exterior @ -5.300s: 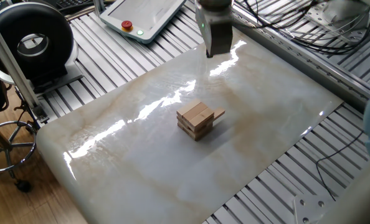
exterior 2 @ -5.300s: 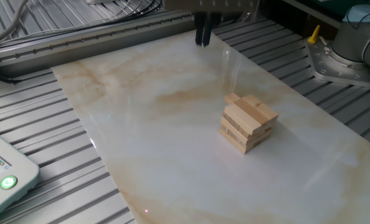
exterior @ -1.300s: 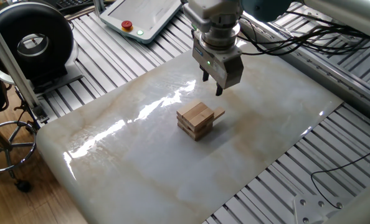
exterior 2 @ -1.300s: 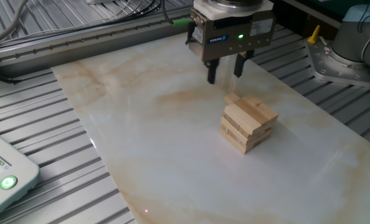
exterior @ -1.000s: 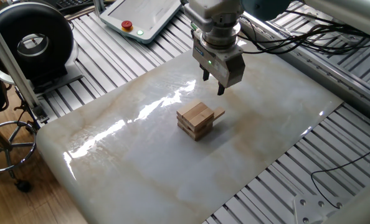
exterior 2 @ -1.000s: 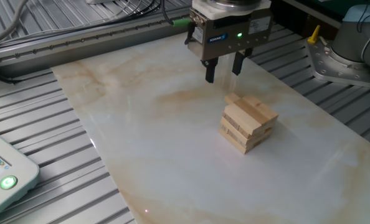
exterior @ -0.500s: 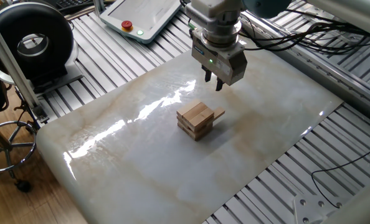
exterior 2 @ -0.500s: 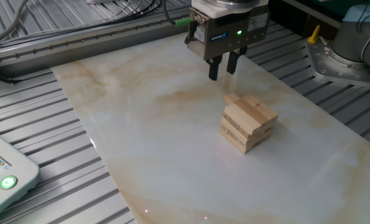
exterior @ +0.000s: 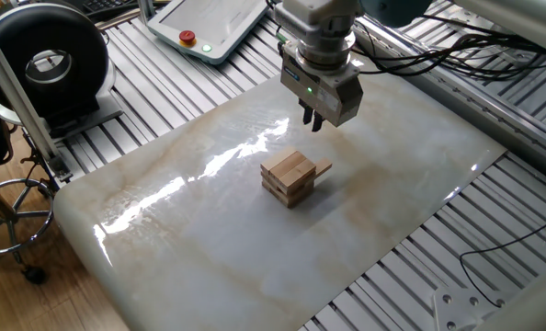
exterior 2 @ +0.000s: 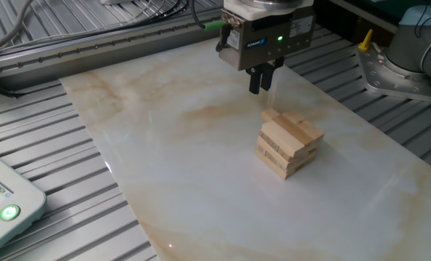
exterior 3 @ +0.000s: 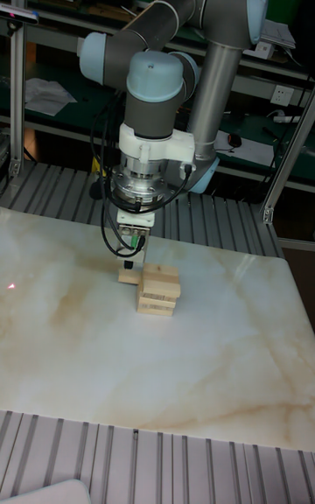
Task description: Play Jenga
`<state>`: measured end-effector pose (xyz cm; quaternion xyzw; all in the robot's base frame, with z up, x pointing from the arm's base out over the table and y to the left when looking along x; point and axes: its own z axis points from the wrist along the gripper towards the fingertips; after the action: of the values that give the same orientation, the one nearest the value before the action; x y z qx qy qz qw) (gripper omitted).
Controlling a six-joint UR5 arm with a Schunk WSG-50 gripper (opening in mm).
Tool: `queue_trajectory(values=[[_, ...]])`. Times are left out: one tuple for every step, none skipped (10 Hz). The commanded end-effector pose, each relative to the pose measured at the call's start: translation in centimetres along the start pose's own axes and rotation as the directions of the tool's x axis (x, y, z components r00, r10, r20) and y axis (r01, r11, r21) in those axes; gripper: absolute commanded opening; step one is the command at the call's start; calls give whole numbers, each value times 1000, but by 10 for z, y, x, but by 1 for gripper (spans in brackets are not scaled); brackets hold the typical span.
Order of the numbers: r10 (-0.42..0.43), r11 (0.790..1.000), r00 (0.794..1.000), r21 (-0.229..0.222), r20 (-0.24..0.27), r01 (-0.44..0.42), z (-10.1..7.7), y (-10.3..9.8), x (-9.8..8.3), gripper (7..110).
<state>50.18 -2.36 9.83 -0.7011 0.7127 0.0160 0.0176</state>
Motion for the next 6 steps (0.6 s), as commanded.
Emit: queue_trajectory(values=[[18, 1000, 1000, 12, -4, -18, 0, -5, 1, 44], [30, 1000, 999, 6, 17, -31, 2, -4, -5, 44], [44, 999, 999, 0, 22, -44, 3, -4, -7, 44], [53, 999, 998, -7, 21, -53, 2, -4, -8, 44], [50, 999, 999, -3, -3, -50, 2, -6, -3, 44], [53, 999, 999, -2, -4, -53, 3, -7, -3, 44]])
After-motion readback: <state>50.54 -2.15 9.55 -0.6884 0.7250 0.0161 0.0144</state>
